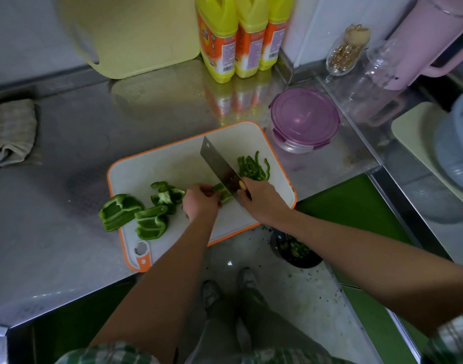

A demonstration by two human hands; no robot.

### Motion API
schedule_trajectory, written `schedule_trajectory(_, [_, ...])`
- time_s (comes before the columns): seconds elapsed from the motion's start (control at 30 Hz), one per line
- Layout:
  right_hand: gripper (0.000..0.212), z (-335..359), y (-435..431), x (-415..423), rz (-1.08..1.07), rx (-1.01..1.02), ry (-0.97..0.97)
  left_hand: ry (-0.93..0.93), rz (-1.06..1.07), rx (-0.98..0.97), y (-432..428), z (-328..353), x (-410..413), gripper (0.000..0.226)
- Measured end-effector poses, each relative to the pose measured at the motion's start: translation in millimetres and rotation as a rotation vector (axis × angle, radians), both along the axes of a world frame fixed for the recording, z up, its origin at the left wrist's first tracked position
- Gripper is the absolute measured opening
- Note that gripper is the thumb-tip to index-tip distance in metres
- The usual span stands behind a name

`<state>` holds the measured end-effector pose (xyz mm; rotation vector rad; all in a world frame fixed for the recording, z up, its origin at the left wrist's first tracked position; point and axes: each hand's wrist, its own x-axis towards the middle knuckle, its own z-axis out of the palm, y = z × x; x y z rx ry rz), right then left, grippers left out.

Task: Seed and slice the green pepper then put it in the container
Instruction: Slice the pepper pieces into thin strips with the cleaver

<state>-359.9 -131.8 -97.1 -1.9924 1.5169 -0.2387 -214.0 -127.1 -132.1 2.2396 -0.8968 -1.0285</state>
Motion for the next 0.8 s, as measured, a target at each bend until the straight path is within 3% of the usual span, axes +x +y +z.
schedule_trajectory(0.47, [0.017, -2, 7, 3, -0.009, 0.033, 0.081, -0.038, -0.078, -0.005, 0, -1, 1, 0.017])
schedule_trajectory(0.8, [0.022, -9, 5, 6, -0.059, -0.019, -0.015, -0.006, -0.083, 0.003, -1, -6, 4, 0.017])
